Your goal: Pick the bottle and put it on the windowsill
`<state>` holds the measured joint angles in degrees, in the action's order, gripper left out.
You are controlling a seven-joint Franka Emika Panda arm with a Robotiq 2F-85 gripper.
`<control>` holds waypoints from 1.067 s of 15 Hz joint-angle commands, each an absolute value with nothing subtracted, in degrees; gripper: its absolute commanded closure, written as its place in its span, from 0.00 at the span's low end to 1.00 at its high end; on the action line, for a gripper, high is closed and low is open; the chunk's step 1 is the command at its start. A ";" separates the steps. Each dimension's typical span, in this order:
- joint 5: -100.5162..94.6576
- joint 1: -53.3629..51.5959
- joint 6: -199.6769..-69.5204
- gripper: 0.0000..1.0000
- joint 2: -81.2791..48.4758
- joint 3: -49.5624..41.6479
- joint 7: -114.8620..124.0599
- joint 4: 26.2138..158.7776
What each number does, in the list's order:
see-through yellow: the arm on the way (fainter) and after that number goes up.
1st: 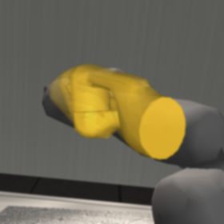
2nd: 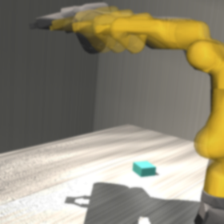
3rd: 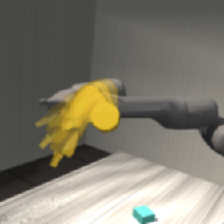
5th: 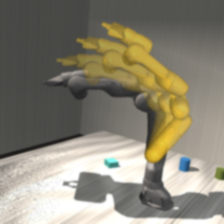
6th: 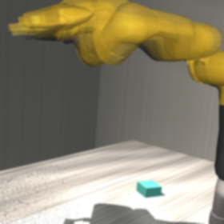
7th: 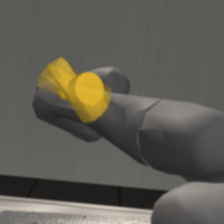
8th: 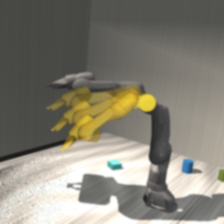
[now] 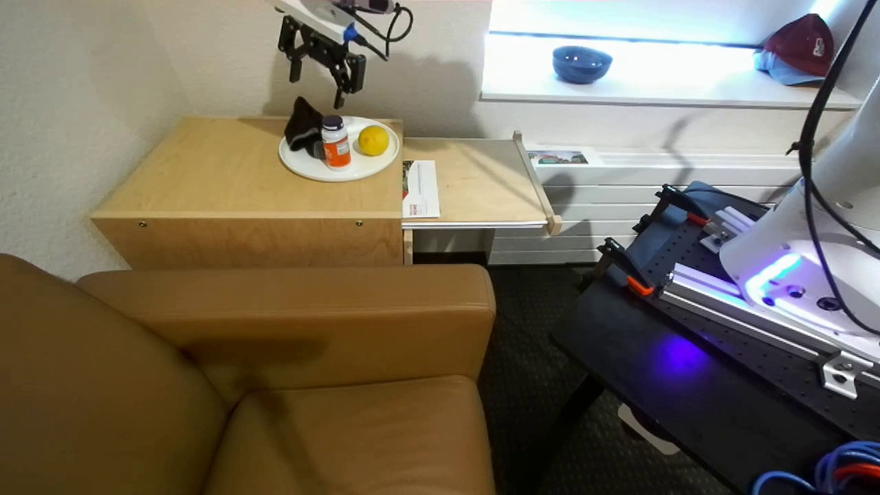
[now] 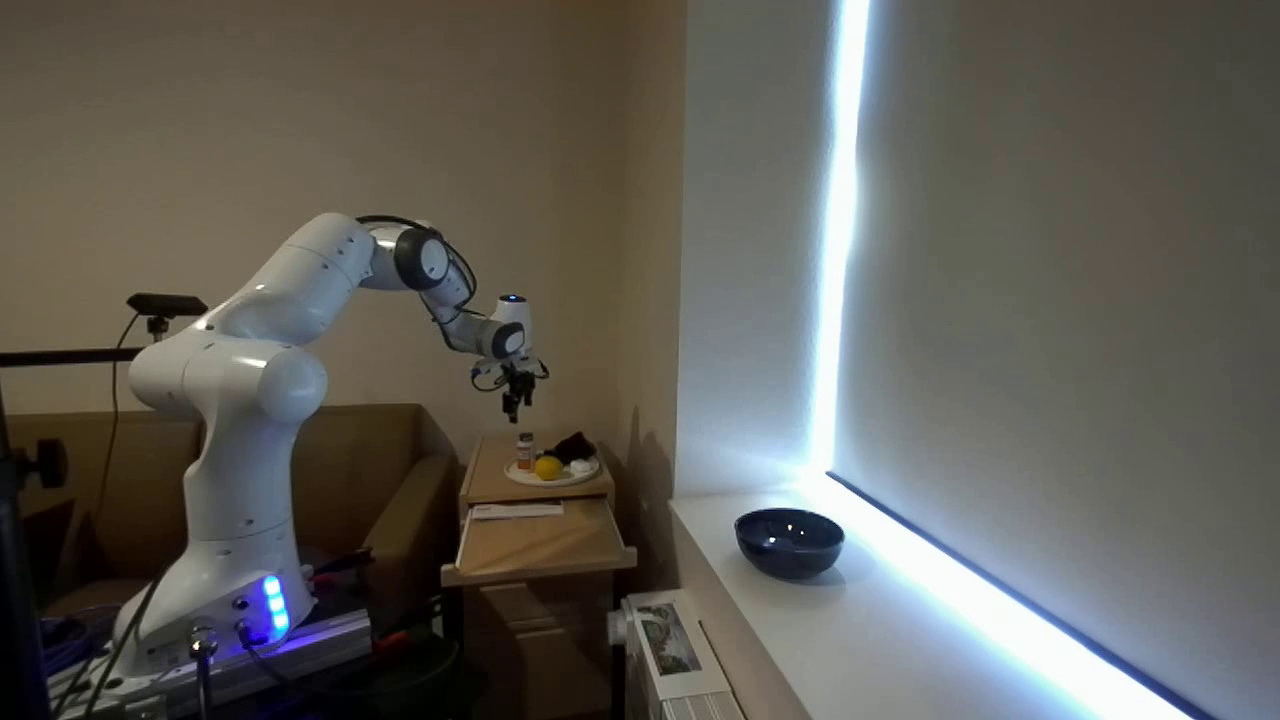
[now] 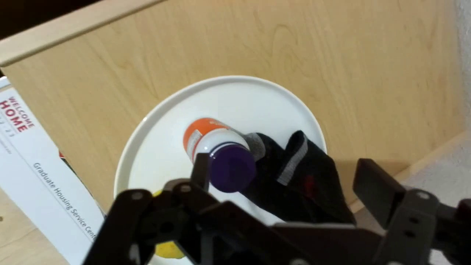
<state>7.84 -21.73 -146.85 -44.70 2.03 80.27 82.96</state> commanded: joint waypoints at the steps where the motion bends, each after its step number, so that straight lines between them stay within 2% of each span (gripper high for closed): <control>1: 2.89 -26.23 -142.53 0.00 -52.19 -4.30 90.11 72.88; 5: 2.22 -25.75 -132.29 0.00 -50.60 -2.17 93.90 70.85; 6: 1.36 -25.62 -137.28 0.00 -51.75 -2.32 93.41 72.46; 10: 1.34 -25.58 -133.76 0.00 -51.34 -1.73 93.96 70.36; 15: -2.05 -25.54 -134.48 0.00 -50.17 -4.21 95.51 75.38; 16: -1.53 -25.32 -133.11 0.00 -51.60 -2.84 94.47 72.15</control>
